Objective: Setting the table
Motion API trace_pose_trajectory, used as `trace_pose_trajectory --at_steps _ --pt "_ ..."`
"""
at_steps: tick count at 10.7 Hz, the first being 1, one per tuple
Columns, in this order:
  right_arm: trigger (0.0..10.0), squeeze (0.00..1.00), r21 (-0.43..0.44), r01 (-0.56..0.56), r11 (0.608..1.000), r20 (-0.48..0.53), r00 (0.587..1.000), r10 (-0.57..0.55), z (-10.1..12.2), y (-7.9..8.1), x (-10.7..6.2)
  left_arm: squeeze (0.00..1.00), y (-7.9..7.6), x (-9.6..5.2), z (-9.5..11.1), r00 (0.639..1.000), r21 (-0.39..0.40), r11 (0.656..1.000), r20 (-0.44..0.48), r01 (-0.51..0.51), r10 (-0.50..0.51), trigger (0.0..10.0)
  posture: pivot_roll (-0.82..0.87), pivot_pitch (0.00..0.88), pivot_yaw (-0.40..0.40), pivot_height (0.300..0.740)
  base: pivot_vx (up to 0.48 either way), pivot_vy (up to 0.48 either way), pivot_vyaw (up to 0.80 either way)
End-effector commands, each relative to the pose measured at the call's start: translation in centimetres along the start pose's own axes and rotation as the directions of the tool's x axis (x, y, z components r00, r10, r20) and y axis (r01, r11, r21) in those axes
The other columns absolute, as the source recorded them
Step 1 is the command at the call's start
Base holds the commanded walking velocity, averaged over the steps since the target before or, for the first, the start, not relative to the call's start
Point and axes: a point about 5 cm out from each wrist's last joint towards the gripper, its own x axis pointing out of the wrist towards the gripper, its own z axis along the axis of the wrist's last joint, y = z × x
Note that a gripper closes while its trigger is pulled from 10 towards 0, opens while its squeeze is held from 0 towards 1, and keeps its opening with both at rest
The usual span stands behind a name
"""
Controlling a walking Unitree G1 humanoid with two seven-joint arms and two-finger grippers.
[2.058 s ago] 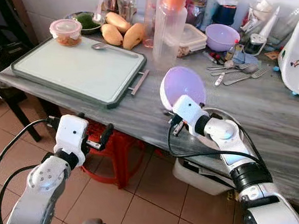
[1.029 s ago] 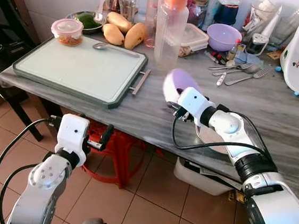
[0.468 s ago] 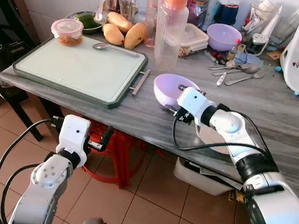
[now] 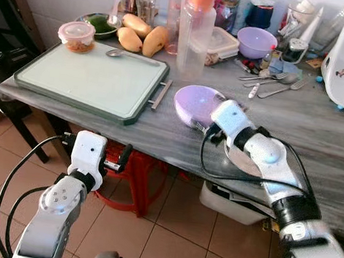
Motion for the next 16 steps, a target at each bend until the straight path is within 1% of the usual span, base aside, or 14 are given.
trace_pose_trajectory --at_steps 1,3,4,5,6,7,9,10,11,12,13,14,15,16 --pt "10.0 1.00 0.019 0.088 0.996 0.027 0.996 -0.089 0.9 -0.8 -0.3 0.00 0.0 0.2 0.0 1.000 0.009 1.000 0.000 0.001 -0.001 10.0 0.06 0.000 0.010 0.740 0.000 0.000 0.00" --pt "10.0 1.00 0.064 0.275 0.959 0.026 0.960 -0.277 1.4 -1.5 -1.5 0.00 0.0 0.4 0.0 1.000 0.008 1.000 0.006 -0.002 0.002 10.0 0.06 0.000 0.006 0.740 0.000 0.000 0.00" --pt "10.0 1.00 0.086 0.312 0.946 0.023 0.949 -0.315 1.4 -1.0 -2.2 0.00 0.1 0.4 0.0 1.000 0.007 1.000 0.008 -0.004 0.004 10.0 0.06 0.000 0.009 0.740 0.000 0.000 0.00" --pt "10.0 1.00 0.107 0.348 0.931 -0.018 0.937 -0.348 0.7 -0.6 -2.9 0.00 0.1 0.5 0.1 1.000 0.008 1.000 0.011 -0.002 0.002 10.0 0.06 0.000 0.008 0.740 0.000 0.000 0.00" --pt "10.0 1.00 0.135 0.416 0.899 -0.060 0.909 -0.412 0.4 -0.9 -3.5 0.00 0.1 0.5 0.1 1.000 0.009 1.000 0.013 -0.003 0.003 10.0 0.06 0.000 0.008 0.740 0.000 0.000 0.00" --pt "10.0 1.00 0.159 0.500 0.851 -0.128 0.865 -0.485 -0.3 -1.0 -4.5 0.00 0.3 0.5 0.2 1.000 0.007 1.000 0.017 -0.003 0.003 10.0 0.06 0.000 0.006 0.740 0.000 0.000 0.00" --pt "10.0 1.00 0.157 0.599 0.785 -0.251 0.793 -0.555 -1.9 -0.9 -5.9 0.00 0.1 0.1 0.3 0.998 -0.007 0.998 0.031 0.056 -0.056 10.0 0.06 0.000 0.008 0.740 0.000 0.000 0.00" --pt "10.0 1.00 0.155 0.631 0.760 -0.286 0.765 -0.577 -2.5 -1.5 -6.4 0.00 0.1 -0.6 0.4 0.991 -0.017 0.992 0.053 0.126 -0.125 10.0 0.06 0.000 0.009 0.740 0.000 0.000 0.00" --pt "10.0 1.00 0.168 0.657 0.735 -0.332 0.740 -0.586 -3.0 -1.7 -6.9 0.00 -0.1 -1.1 0.3 0.983 -0.034 0.984 0.058 0.175 -0.173 10.0 0.06 0.000 0.008 0.740 0.000 0.000 0.00" --pt "10.0 0.98 0.195 0.677 0.710 -0.396 0.717 -0.574 -3.7 -1.6 -7.2 0.00 -0.3 -1.5 0.6 0.974 -0.028 0.976 0.079 0.215 -0.213 10.0 0.06 0.000 0.006 0.740 0.000 0.000 0.00" --pt "10.0 0.95 0.228 0.678 0.699 -0.430 0.714 -0.552 -4.1 -1.4 -7.2 0.00 -0.4 -1.6 0.7 0.970 -0.011 0.973 0.086 0.230 -0.229 10.0 0.06 0.000 0.005 0.740 0.000 0.000 0.00" --pt "10.0 0.93 0.243 0.666 0.705 -0.450 0.722 -0.526 -4.3 -1.1 -7.1 0.00 -0.5 -1.5 0.8 0.969 -0.008 0.972 0.088 0.233 -0.232 10.0 0.06 0.000 0.003 0.740 0.000 0.000 0.00" --pt "10.0 0.91 0.256 0.633 0.731 -0.456 0.745 -0.487 -4.4 -0.8 -6.5 0.00 -0.5 -1.5 0.6 0.971 -0.006 0.974 0.083 0.228 -0.226 10.0 0.06 0.000 0.003 0.740 0.000 0.000 0.00" --pt "10.0 0.86 0.278 0.618 0.735 -0.469 0.755 -0.457 -4.6 -0.7 -6.1 0.00 -0.7 -1.6 0.6 0.970 -0.009 0.973 0.083 0.232 -0.230 10.0 0.06 0.000 0.000 0.740 0.000 0.000 0.00"
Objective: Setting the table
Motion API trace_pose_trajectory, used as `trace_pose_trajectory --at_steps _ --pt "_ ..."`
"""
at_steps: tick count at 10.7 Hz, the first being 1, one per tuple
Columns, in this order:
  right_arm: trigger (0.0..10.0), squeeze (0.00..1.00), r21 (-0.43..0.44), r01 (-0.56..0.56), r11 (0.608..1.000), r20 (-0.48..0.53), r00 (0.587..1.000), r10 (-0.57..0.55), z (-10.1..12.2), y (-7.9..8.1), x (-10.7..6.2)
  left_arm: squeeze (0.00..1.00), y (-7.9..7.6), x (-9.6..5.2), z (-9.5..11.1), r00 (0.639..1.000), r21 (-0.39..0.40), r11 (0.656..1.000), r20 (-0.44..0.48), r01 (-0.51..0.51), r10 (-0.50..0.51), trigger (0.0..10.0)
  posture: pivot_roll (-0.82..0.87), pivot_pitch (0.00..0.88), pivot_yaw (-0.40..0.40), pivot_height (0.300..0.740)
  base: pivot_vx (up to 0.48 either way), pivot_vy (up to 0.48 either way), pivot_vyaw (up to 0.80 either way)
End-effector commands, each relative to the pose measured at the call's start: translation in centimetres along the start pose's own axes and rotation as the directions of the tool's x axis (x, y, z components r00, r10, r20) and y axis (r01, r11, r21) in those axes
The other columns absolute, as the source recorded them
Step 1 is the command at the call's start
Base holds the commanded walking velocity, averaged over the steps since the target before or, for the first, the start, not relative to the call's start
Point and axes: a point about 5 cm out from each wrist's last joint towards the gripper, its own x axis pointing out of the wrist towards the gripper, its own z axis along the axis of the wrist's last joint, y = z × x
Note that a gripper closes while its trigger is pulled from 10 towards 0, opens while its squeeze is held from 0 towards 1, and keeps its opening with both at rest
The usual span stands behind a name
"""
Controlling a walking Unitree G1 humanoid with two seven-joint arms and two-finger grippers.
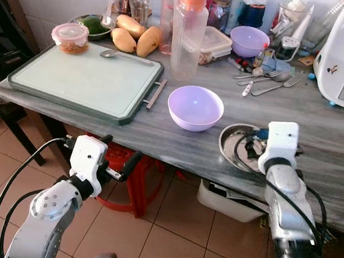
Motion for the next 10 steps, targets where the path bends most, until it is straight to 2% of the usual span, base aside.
trace_pose_trajectory --at_steps 1,2,5,7,10 --pt "10.0 0.78 0.019 -0.052 0.998 -0.042 0.998 0.052 -0.1 0.6 0.4 0.00 -0.2 -0.2 0.4 1.000 0.018 1.000 0.011 0.015 -0.015 10.0 0.06 0.000 -0.002 0.740 0.000 0.000 0.00" --pt "10.0 0.70 0.025 -0.115 0.993 -0.073 0.991 0.117 -0.3 1.3 0.6 0.00 -0.2 -0.2 0.4 1.000 0.017 1.000 0.012 0.008 -0.008 10.0 0.06 0.000 -0.005 0.740 0.000 0.000 0.00" --pt "10.0 0.70 0.065 -0.233 0.970 -0.140 0.961 0.240 -1.4 3.1 0.3 0.00 -0.4 -0.4 0.1 1.000 0.011 1.000 0.002 0.009 -0.009 10.0 0.07 0.000 -0.006 0.740 0.000 0.000 0.00" --pt "10.0 0.69 0.080 -0.274 0.958 -0.163 0.945 0.284 -1.8 3.6 0.1 0.00 -0.5 -0.2 0.2 1.000 0.012 1.000 0.005 0.016 -0.016 10.0 0.07 0.000 -0.004 0.740 0.000 0.000 0.00" --pt "10.0 0.69 0.101 -0.292 0.951 -0.164 0.938 0.306 -1.7 3.4 0.2 0.00 -0.6 0.0 0.2 1.000 0.012 1.000 0.008 0.018 -0.018 10.0 0.06 0.000 -0.002 0.740 0.000 0.000 0.00"
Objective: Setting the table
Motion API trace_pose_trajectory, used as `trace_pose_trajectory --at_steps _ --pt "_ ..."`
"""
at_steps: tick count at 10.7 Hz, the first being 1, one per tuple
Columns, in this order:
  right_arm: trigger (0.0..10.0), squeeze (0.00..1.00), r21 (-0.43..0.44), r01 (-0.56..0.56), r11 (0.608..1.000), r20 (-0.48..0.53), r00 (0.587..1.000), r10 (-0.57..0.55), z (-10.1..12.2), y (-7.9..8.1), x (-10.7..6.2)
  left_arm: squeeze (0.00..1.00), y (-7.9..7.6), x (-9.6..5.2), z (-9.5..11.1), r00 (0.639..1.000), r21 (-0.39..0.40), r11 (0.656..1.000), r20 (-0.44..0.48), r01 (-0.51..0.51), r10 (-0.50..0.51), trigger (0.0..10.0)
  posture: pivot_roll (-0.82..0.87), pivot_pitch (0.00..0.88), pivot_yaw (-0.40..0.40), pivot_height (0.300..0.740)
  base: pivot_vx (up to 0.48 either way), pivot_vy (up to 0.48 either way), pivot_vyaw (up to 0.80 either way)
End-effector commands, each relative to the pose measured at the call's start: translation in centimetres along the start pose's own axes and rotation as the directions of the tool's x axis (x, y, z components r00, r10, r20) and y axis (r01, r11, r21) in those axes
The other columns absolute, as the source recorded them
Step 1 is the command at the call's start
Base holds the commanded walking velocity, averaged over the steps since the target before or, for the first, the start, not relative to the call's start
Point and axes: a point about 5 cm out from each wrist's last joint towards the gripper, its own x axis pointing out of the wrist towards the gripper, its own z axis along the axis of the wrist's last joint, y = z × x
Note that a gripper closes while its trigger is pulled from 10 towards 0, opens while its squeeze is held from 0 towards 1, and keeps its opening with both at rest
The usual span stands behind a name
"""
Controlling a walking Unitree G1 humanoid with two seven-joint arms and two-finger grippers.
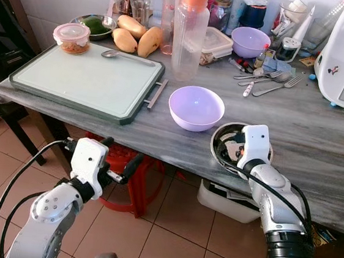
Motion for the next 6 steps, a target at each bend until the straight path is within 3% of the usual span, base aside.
trace_pose_trajectory --at_steps 1,5,6 --pt "10.0 0.68 0.007 -0.005 1.000 -0.018 1.000 0.005 -0.1 -0.1 0.3 0.00 -0.3 0.2 0.4 1.000 0.014 1.000 0.012 0.010 -0.010 10.0 0.06 0.000 -0.001 0.740 0.000 0.000 0.00" --pt "10.0 0.67 0.041 0.002 0.999 0.020 1.000 -0.003 1.0 -0.5 1.2 0.00 -0.3 0.4 0.4 1.000 0.018 1.000 0.012 0.006 -0.007 10.0 0.07 0.000 0.002 0.740 0.000 0.000 0.00" --pt "10.0 0.57 0.044 -0.004 0.999 0.027 1.000 0.003 1.4 -0.4 1.5 0.00 -0.3 0.4 0.3 1.000 0.027 1.000 0.006 0.010 -0.010 10.0 0.07 0.000 0.002 0.740 0.000 0.000 0.00"
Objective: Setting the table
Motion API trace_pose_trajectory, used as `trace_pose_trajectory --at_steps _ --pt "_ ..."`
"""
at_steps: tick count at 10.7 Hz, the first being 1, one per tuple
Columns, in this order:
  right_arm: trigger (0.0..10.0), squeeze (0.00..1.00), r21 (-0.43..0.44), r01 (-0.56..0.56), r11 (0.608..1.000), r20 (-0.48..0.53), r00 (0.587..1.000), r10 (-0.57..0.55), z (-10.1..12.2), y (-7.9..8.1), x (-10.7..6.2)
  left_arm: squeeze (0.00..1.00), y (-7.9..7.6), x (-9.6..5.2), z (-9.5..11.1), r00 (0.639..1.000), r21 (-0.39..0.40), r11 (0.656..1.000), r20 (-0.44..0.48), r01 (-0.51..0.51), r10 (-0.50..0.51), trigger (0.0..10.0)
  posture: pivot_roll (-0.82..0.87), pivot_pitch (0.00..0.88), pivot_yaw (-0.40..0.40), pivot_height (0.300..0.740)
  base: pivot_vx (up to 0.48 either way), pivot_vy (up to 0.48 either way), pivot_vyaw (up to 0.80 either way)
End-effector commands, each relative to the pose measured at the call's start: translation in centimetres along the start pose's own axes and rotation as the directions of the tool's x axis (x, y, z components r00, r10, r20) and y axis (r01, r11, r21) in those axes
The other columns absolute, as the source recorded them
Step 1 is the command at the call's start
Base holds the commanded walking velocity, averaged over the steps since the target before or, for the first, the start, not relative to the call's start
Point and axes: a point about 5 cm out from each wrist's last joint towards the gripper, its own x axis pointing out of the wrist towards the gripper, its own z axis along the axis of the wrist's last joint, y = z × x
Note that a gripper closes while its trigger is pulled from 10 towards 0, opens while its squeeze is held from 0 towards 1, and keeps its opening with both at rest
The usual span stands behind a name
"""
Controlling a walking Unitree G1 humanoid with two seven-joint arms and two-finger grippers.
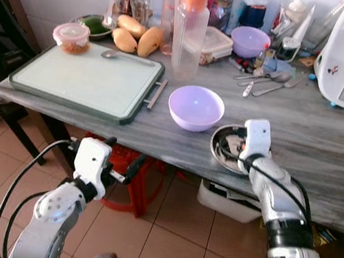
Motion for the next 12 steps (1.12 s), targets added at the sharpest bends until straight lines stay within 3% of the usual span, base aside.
trace_pose_trajectory --at_steps 1,2,9,12 --pt "10.0 0.25 0.005 -0.013 1.000 0.024 1.000 0.013 0.7 0.2 0.3 0.00 0.1 0.2 0.2 1.000 0.020 1.000 0.003 -0.004 0.004 10.0 0.07 0.000 0.002 0.740 0.000 0.000 0.00" --pt "10.0 0.08 0.007 -0.017 1.000 0.028 0.999 0.017 0.9 0.3 0.5 0.00 0.1 0.2 0.2 1.000 0.020 1.000 0.004 -0.006 0.006 10.0 0.07 0.000 0.001 0.740 0.000 0.000 0.00" --pt "10.0 0.00 0.031 -0.048 0.998 0.049 0.998 0.046 1.2 1.1 1.1 0.00 -0.1 0.4 0.3 1.000 0.020 1.000 0.008 -0.008 0.008 10.0 0.07 0.000 0.000 0.740 0.000 0.000 0.00" --pt "10.0 0.00 -0.017 0.004 1.000 0.113 0.994 -0.002 2.1 -0.7 -1.1 0.00 0.0 0.6 0.3 1.000 0.014 1.000 0.014 -0.012 0.012 10.0 0.06 0.000 -0.002 0.740 0.000 0.000 0.00"
